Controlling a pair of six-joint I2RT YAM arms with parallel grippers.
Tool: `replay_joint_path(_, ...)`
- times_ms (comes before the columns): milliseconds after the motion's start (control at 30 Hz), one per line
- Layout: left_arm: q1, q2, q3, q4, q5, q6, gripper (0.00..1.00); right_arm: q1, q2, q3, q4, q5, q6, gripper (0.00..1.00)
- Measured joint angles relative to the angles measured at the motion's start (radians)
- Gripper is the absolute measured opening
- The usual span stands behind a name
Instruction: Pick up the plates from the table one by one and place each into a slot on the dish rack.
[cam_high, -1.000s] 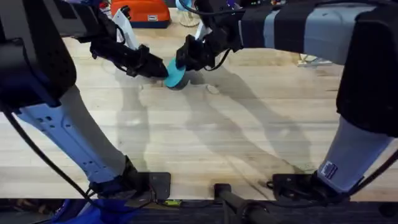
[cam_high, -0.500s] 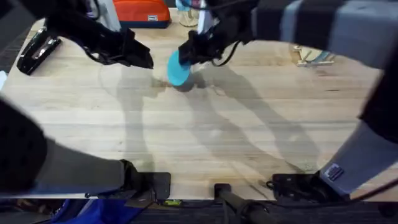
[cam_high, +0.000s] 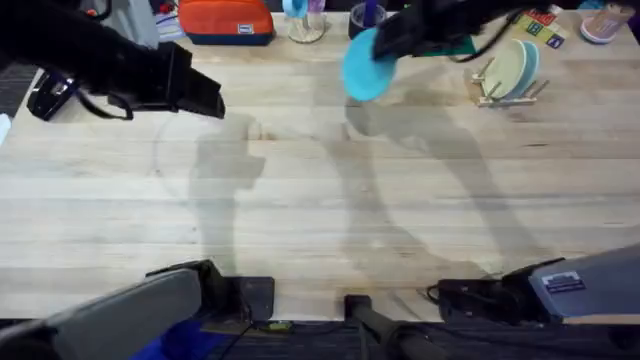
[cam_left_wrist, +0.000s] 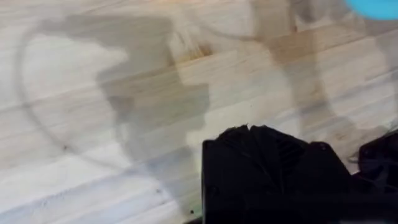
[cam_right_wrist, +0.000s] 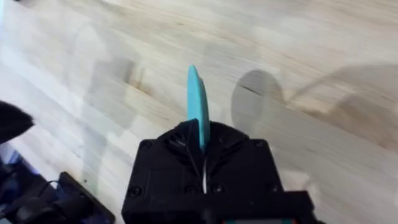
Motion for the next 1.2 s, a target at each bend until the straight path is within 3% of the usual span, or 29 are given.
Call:
replay_joint_path(300, 0.0, -0.103, 0.0, -0.047, -0.034, 0.0, 0.042, -0.204, -0.153, 0.0, -0.142, 0.074, -0.157, 0.028)
replay_joint_path(400, 0.0, -0.127, 0.0, -0.053, -0.038, 0.001, 0.093, -0.272, -0.197, 0.0, -0.182, 0.123, -0.22, 0.028)
replay_joint_path(467, 0.0, -0.134, 0.0, -0.055, -0.038, -0.001, 0.353, -0.315, -0.221, 0.0, -0.204, 0.154, -0.256, 0.029)
replay_joint_path(567, 0.0, -0.136, 0.0, -0.061, -0.039, -0.001, 0.83, -0.369, -0.248, 0.0, -0.219, 0.203, -0.303, 0.029)
replay_joint_path(600, 0.0, -0.136, 0.0, -0.061, -0.039, -0.006, 0.951, -0.385, -0.255, 0.0, -0.219, 0.217, -0.316, 0.029)
replay_joint_path(633, 0.0, -0.136, 0.0, -0.061, -0.039, -0.008, 0.984, -0.404, -0.263, 0.0, -0.219, 0.234, -0.332, 0.029)
replay_joint_path(967, 0.0, -0.136, 0.0, -0.063, -0.041, -0.008, 0.994, -0.575, -0.297, 0.0, -0.205, 0.308, -0.483, 0.029)
replay_joint_path(1200, 0.0, -0.136, 0.0, -0.081, -0.041, -0.008, 0.994, -0.7, -0.297, 0.0, -0.155, 0.319, -0.493, 0.029)
